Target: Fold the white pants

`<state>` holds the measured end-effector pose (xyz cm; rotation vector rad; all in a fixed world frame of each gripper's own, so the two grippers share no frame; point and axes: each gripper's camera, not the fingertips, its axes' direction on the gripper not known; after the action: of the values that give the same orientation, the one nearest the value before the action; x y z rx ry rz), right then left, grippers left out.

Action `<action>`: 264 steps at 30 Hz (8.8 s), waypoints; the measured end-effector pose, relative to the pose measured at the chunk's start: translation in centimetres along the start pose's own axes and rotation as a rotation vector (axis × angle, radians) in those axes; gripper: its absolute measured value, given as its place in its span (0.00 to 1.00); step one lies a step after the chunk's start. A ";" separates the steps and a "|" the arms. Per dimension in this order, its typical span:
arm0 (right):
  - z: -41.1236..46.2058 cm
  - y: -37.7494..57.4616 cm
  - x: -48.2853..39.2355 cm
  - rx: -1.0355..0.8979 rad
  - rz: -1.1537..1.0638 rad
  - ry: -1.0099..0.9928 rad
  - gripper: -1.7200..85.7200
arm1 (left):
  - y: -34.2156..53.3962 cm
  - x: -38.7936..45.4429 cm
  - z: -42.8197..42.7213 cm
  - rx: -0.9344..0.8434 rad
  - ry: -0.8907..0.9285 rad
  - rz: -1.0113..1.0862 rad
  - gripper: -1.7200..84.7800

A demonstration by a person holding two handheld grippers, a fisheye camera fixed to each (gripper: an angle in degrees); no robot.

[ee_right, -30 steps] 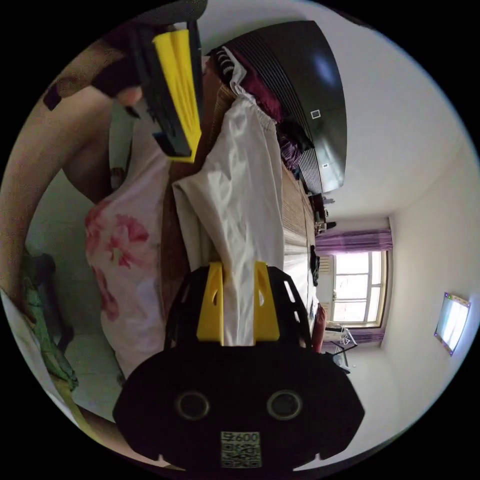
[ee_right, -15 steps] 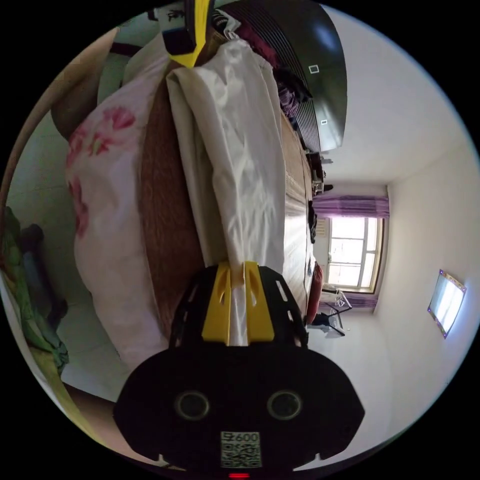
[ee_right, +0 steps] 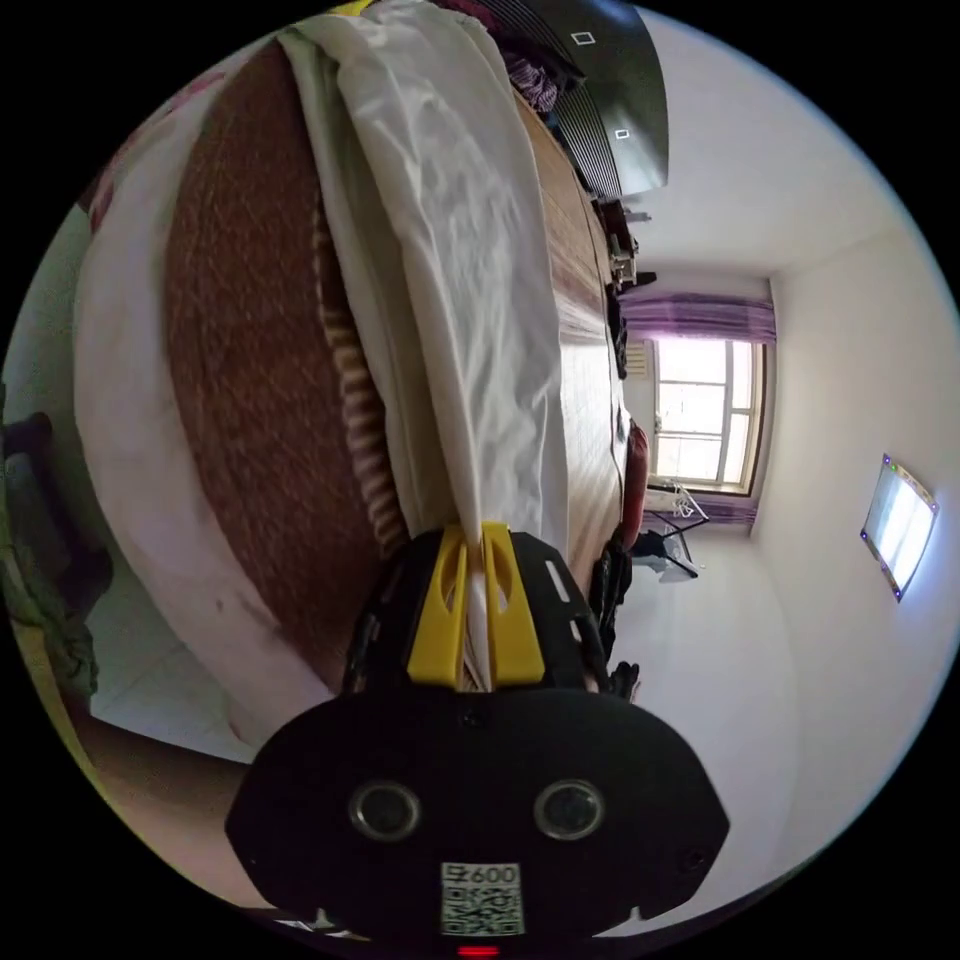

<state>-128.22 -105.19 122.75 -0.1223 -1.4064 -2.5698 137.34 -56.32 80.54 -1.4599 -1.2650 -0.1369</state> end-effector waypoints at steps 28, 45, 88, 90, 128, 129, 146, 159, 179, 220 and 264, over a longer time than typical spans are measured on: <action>-28.9 14.9 60.4 0.005 1.139 -0.350 0.01 | 14.0 23.4 26.1 0.116 0.100 0.510 0.03; -38.2 -9.6 83.8 0.369 1.159 -1.181 0.01 | 22.5 22.2 44.1 0.021 0.084 0.555 0.03; -28.6 -34.7 98.2 -0.066 1.080 -0.825 0.01 | -0.9 28.2 42.7 -0.005 -0.017 0.658 0.02; -27.8 -31.6 98.3 -0.038 1.198 -0.860 0.01 | -3.4 28.9 40.4 0.009 -0.045 0.664 0.02; -9.6 -31.8 71.0 -0.064 1.161 -0.746 0.01 | -62.8 -37.6 -22.6 -0.072 0.022 -0.197 0.03; -9.3 -31.2 70.6 -0.067 1.168 -0.752 0.01 | -62.7 -38.2 -24.5 -0.030 0.018 -0.246 0.03; -27.1 -39.7 40.2 0.286 0.417 -0.741 0.01 | -68.2 -7.5 -54.6 0.072 0.570 -0.067 0.03; -15.8 -9.7 39.0 0.226 0.905 -0.804 0.01 | -70.8 1.4 -77.8 0.165 0.555 -0.160 0.02; -5.9 0.1 26.8 0.516 1.016 -1.196 0.01 | -73.6 -17.1 -96.3 0.154 0.386 -0.802 0.24; 8.0 -3.9 -13.0 0.618 0.179 -0.921 0.01 | -68.0 -21.9 -93.6 0.390 0.541 -0.866 0.09; 52.1 -21.6 -12.5 0.302 0.180 -1.028 0.01 | -24.8 19.3 -54.6 0.226 0.152 -0.238 0.04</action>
<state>-122.29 -48.33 131.06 -1.5967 -1.9029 -2.1229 156.47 -92.00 128.74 -1.0838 -1.2820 -0.2513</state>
